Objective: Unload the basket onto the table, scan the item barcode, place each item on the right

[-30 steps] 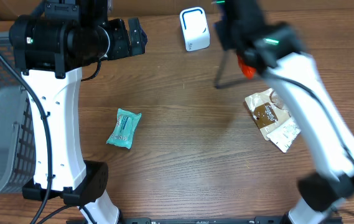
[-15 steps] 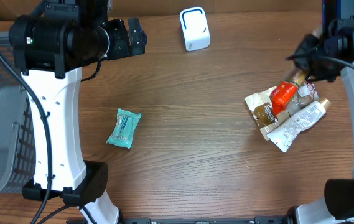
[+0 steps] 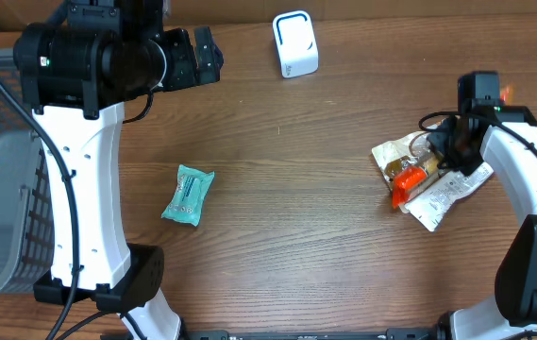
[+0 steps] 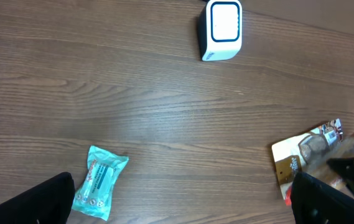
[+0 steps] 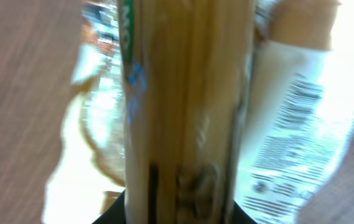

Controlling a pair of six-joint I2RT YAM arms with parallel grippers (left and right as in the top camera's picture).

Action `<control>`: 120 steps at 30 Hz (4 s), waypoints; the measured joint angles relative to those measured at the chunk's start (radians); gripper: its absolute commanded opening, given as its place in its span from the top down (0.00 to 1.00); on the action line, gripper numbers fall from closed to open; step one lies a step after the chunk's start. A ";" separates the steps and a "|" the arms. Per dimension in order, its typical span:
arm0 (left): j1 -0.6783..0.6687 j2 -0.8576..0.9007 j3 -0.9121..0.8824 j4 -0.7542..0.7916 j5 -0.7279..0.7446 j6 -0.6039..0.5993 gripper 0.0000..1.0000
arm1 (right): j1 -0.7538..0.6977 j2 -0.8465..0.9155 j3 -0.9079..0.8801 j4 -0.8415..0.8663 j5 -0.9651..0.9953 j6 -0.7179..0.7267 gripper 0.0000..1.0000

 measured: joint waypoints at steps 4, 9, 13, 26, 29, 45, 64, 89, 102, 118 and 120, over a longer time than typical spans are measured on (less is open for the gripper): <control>0.000 0.000 0.000 0.000 0.000 0.000 0.00 | -0.016 -0.006 0.003 -0.018 0.021 -0.013 0.38; 0.000 0.000 0.000 0.000 0.000 0.000 0.01 | -0.021 -0.040 0.103 -0.156 0.030 -0.066 0.20; 0.000 0.000 0.000 0.000 0.000 0.000 0.00 | -0.018 -0.091 0.263 -0.227 -0.030 -0.132 0.14; 0.000 0.000 0.000 0.000 0.000 0.000 0.00 | 0.344 -0.032 0.323 0.017 -0.424 -0.248 0.08; 0.000 0.000 0.000 0.000 0.000 0.000 0.00 | 0.457 0.054 0.319 0.091 -0.444 -0.227 0.08; 0.000 0.000 0.000 0.000 0.000 0.000 0.00 | 0.901 0.444 0.396 0.529 -0.366 -0.267 0.02; 0.000 0.000 0.000 0.000 0.000 0.000 0.00 | 1.049 0.568 0.488 0.436 -0.097 -0.436 0.01; 0.000 0.000 0.000 0.000 0.000 0.000 0.01 | 0.701 0.579 0.718 -0.275 -0.137 -0.455 0.00; 0.000 0.000 0.000 0.000 0.000 0.000 0.01 | 0.660 0.581 0.826 -0.340 -0.249 -0.674 0.00; 0.000 0.000 0.000 0.000 0.000 0.000 0.00 | 0.437 0.568 0.528 -0.118 -0.686 -0.813 0.09; 0.000 0.000 0.000 0.000 0.000 0.000 0.01 | 0.439 0.562 0.489 -0.076 -0.767 -0.816 0.10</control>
